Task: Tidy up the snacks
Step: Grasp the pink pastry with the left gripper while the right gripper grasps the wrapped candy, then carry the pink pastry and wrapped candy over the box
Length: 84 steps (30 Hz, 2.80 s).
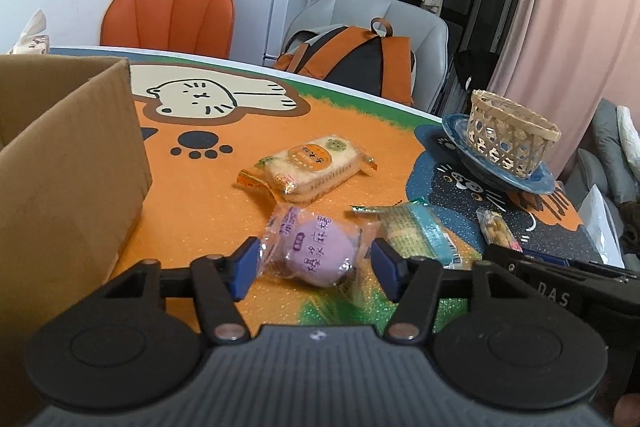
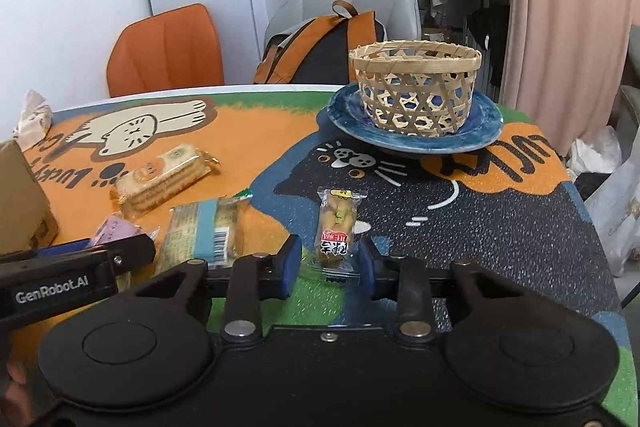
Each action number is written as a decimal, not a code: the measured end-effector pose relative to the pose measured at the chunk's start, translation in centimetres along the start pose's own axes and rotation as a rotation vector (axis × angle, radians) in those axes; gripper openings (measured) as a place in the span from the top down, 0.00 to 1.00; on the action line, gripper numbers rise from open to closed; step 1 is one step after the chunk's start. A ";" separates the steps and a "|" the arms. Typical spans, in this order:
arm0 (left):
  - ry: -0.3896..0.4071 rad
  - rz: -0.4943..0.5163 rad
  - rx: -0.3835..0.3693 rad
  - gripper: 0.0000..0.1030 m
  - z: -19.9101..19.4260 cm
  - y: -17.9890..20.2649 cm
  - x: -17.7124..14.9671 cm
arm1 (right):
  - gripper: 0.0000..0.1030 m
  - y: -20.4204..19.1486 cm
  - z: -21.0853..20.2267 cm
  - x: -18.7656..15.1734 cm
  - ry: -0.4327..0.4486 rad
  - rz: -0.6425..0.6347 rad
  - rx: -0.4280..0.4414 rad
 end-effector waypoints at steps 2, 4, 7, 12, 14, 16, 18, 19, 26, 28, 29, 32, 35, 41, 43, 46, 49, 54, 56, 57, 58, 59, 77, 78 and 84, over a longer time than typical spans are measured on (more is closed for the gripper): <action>0.009 0.001 -0.001 0.48 -0.2 0.0 0.0 | 0.72 0.2 -0.6 0.1 0.010 0.008 0.008; 0.012 0.013 0.005 0.56 -0.6 0.2 0.1 | 0.72 0.4 -1.1 0.4 0.021 0.019 0.019; 0.003 0.025 0.000 0.59 -0.9 0.4 0.1 | 0.72 0.4 -1.7 0.6 0.032 0.021 0.031; -0.018 0.054 0.013 0.58 -1.5 0.8 -0.2 | 0.70 0.0 -1.8 0.3 -0.002 -0.010 0.036; -0.023 0.070 0.027 0.55 -1.8 1.0 -0.3 | 0.68 -0.4 -1.7 0.1 -0.012 -0.038 0.023; -0.029 0.067 0.032 0.47 -1.8 1.0 -0.2 | 0.60 -0.6 -1.8 0.0 -0.001 -0.058 0.001; -0.028 0.063 0.029 0.35 -1.6 0.8 -0.3 | 0.46 -0.8 -1.9 0.0 0.020 -0.079 -0.013; -0.023 0.065 0.038 0.35 -1.5 0.8 -0.3 | 0.45 -0.9 -1.8 0.0 0.027 -0.084 -0.016; -0.031 0.090 0.054 0.35 -0.4 1.1 -0.9 | 0.43 -0.9 -0.4 -0.3 0.001 -0.073 -0.034; -0.026 0.115 0.065 0.35 -0.1 1.3 -1.1 | 0.44 -0.9 0.0 -0.5 -0.004 -0.073 -0.042; -0.025 0.117 0.067 0.35 -0.1 1.3 -1.1 | 0.44 -0.9 0.1 -0.5 -0.005 -0.074 -0.043; -0.020 0.117 0.072 0.44 0.0 1.2 -1.0 | 0.47 -1.0 0.3 -0.5 -0.001 -0.078 -0.046; -0.021 0.109 0.055 0.55 -0.3 1.0 -0.8 | 0.62 -1.2 0.1 -0.7 0.009 -0.101 -0.055; -0.026 0.103 0.030 0.64 -1.7 0.9 -0.2 | 0.80 -1.2 -0.6 -0.9 0.004 -0.086 -0.024; -0.028 0.097 0.019 0.64 -2.2 0.7 -0.2 | 0.80 -1.3 -1.0 -0.9 -0.003 -0.058 0.004; -0.023 0.089 0.010 0.65 -3.2 0.5 -0.2 | 0.80 -1.6 -2.2 -0.7 0.022 -0.035 0.018; -0.011 0.083 -0.008 0.65 -4.4 0.4 -0.1 | 0.80 -1.5 -3.7 -0.4 0.046 0.012 0.043; 0.024 0.069 -0.043 0.65 -6.6 0.5 0.6 | 0.80 -1.8 -5.6 0.0 0.074 0.039 0.047; 0.041 0.065 -0.051 0.65 -7.5 0.5 0.9 | 0.80 -2.2 -6.2 0.2 0.085 0.032 0.045; 0.049 0.064 -0.053 0.65 -7.9 0.5 1.1 | 0.80 -2.4 -6.5 0.4 0.090 0.029 0.046; 0.057 0.064 -0.053 0.65 -8.4 0.5 1.3 | 0.80 -2.6 -6.7 0.6 0.096 0.026 0.049; 0.068 0.063 -0.054 0.65 -8.9 0.5 1.6 | 0.80 -2.9 -7.0 0.7 0.102 0.023 0.053; 0.218 0.002 -0.019 0.65 -15.4 -3.9 5.9 | 0.80 -9.1 -11.5 3.5 0.195 -0.033 0.140; 0.222 -0.004 -0.017 0.65 -15.6 -4.3 6.0 | 0.80 -9.4 -11.5 3.6 0.197 -0.036 0.141; 0.230 -0.028 0.000 0.65 -16.1 -6.6 6.5 | 0.80 -11.3 -12.0 4.4 0.213 -0.051 0.162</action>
Point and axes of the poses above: each gripper's, at about its wrist camera, not at the fingertips, and z roughly the way its jaws point, y to its right, x to its top, the point moved 5 cm from there along z, roughly the way its jaws point, and after that the axes turned 4 degrees about -x, right-handed, at the moved point
